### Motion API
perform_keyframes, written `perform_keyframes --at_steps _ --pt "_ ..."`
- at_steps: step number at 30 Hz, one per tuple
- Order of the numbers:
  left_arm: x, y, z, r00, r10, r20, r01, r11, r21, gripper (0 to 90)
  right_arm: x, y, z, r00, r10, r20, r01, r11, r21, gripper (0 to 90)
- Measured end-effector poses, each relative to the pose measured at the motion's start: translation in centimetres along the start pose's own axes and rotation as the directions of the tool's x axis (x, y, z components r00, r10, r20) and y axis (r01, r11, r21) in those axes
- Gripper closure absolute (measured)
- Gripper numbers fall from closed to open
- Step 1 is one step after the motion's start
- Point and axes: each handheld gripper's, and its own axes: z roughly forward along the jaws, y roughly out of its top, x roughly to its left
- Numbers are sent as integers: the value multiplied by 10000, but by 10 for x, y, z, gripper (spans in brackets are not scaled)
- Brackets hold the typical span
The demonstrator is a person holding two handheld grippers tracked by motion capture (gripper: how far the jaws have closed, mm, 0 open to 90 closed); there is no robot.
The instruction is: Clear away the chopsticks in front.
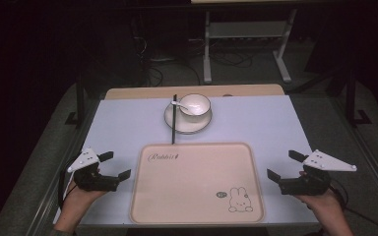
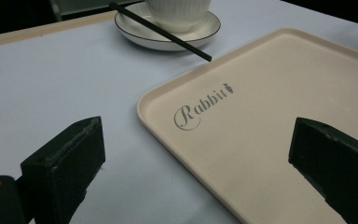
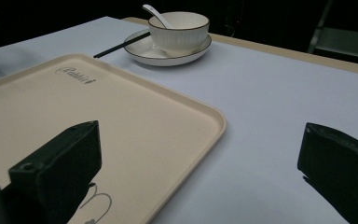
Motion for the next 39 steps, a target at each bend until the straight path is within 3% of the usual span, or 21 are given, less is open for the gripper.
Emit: perform_keyframes --at_steps 16,39 --pt "11 17 22 9998 13 182 -17 9997 241 28 -1 -2 5 9999 -64 -116 65 9999 113 0" --pt "15 65 91 9961 652 591 -685 9961 561 29 -1 -5 8 9999 -73 -93 75 9997 242 0"
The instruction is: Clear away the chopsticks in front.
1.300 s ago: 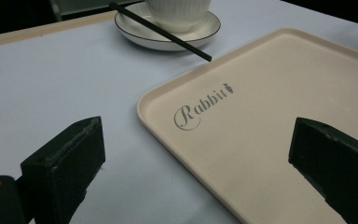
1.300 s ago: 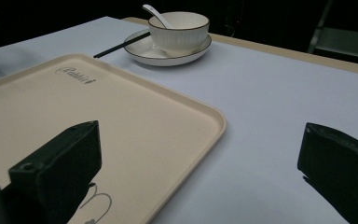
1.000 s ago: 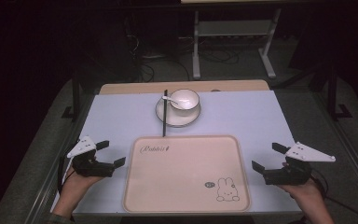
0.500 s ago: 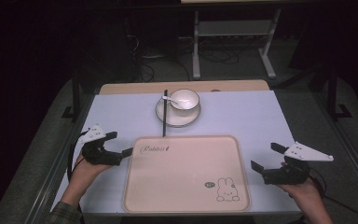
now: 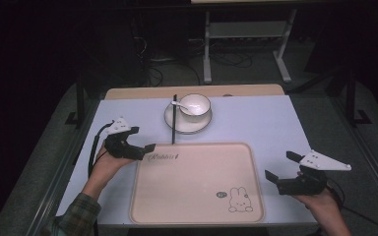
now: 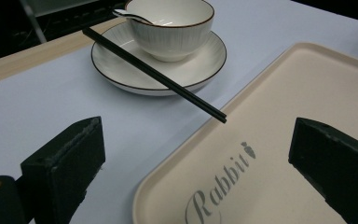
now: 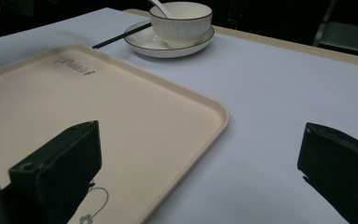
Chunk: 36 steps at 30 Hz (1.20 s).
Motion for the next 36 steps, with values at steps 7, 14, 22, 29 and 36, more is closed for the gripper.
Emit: perform_keyframes --at_steps 7,14,22,29,36 --pt "5 12 20 10000 -87 -31 88 9998 194 29 -1 -1 1 10000 -12 14 12 10000 58 0" --pt "7 23 40 9999 -101 -137 107 9989 454 48 -1 0 1 9999 -56 96 55 9999 100 0" --pt "16 35 63 9987 -454 -243 472 9956 806 83 0 0 2 10000 -53 -19 53 9999 90 0" --pt "23 48 83 9974 -618 -360 647 9940 877 142 0 -1 2 9999 -79 -96 80 9999 94 0" --pt "30 56 104 9961 -705 -533 762 9905 1144 241 1 -1 2 9998 -57 -193 59 9999 92 0"
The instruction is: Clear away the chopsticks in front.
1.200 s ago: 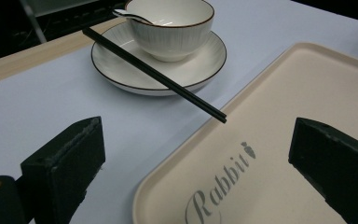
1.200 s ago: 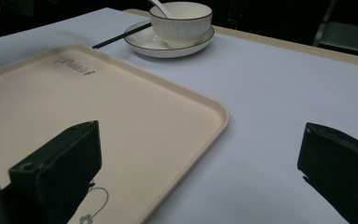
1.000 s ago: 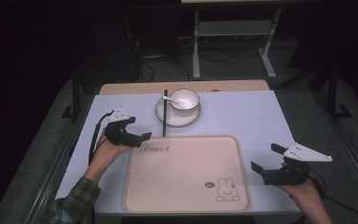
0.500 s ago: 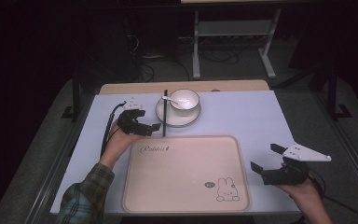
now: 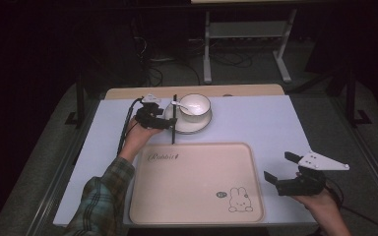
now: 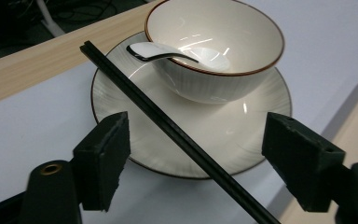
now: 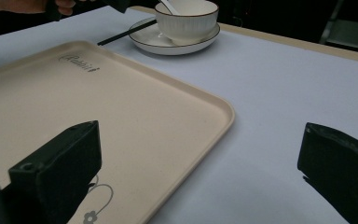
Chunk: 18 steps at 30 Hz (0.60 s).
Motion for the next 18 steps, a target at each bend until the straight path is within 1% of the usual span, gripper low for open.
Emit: perform_keyframes --at_steps 1,2,3,5,6,7,10,12,13,14,15,18 --pt "0 1 2 10000 -3 -2 3 10000 67 269 0 -1 0 10000 -15 -22 15 10000 18 0" --pt "1 2 6 10000 -5 -9 5 9999 145 269 0 -1 0 10000 -15 -22 15 10000 18 0" --pt "1 2 8 10000 -19 -73 21 9998 210 315 -1 -1 0 10000 -1 -41 1 10000 27 0" --pt "2 3 14 9998 -42 -173 50 9989 463 332 -1 -1 0 10000 17 -46 -17 10000 8 0" --pt "3 3 16 9997 -62 -221 75 9983 584 371 -2 -2 0 10000 29 -38 -29 10000 11 0" --pt "3 3 18 9997 -93 -239 109 9977 670 371 -2 -2 0 10000 29 -38 -29 10000 11 0" --pt "4 3 24 9995 -149 -274 173 9959 892 418 -3 -3 -1 10000 78 -22 -78 10000 -8 0" --pt "4 2 27 9995 -124 -293 154 9947 1019 453 -4 -3 -1 9999 115 -8 -115 9999 -13 0" --pt "3 2 29 9995 -141 -294 173 9936 1116 497 -4 -3 -2 9999 120 -5 -120 9999 -20 0" --pt "3 1 30 9995 -129 -288 162 9930 1167 497 -4 -3 -2 9999 120 -5 -120 9999 -20 0" --pt "2 1 31 9994 -100 -319 141 9916 1285 510 -4 -3 -2 9999 119 -7 -119 9999 -25 0" --pt "1 0 33 9992 -127 -380 181 9894 1441 561 -4 -3 -2 9999 126 -8 -126 9999 -21 0"
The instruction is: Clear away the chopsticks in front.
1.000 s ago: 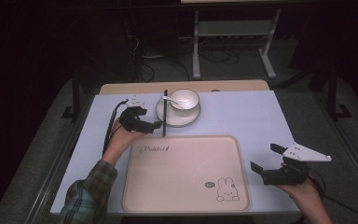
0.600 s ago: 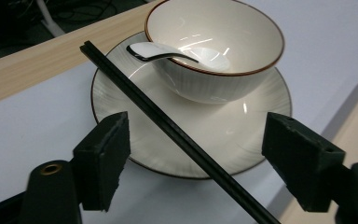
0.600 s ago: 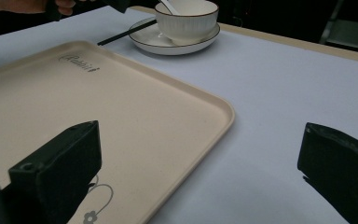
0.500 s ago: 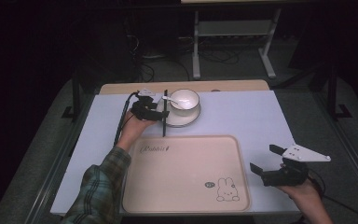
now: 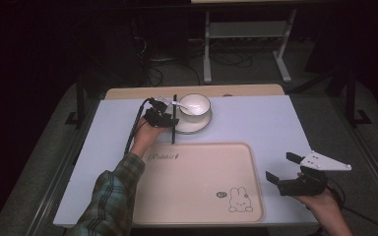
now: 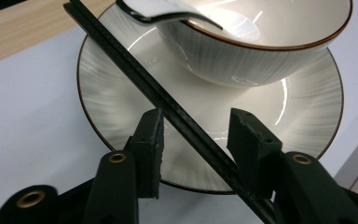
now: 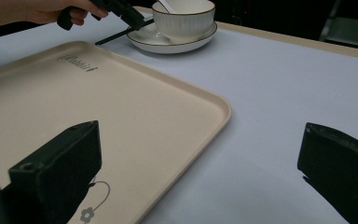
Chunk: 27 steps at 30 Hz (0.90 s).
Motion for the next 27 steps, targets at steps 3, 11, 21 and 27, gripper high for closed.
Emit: perform_keyframes --at_steps 3,11,21,27 --pt "-1 0 2 10000 21 -25 -21 10000 65 590 0 0 0 10000 18 0 -18 10000 -3 0" --pt "-1 1 5 9997 -47 -237 48 10000 64 638 0 0 0 10000 51 -17 -51 10000 -24 0" --pt "6 3 13 9984 -123 -544 128 9999 89 704 0 -1 -1 10000 79 -40 -79 10000 -38 0" --pt "11 8 16 9970 -65 -768 73 9999 108 731 -1 -1 -1 10000 65 -39 -65 10000 -41 0"
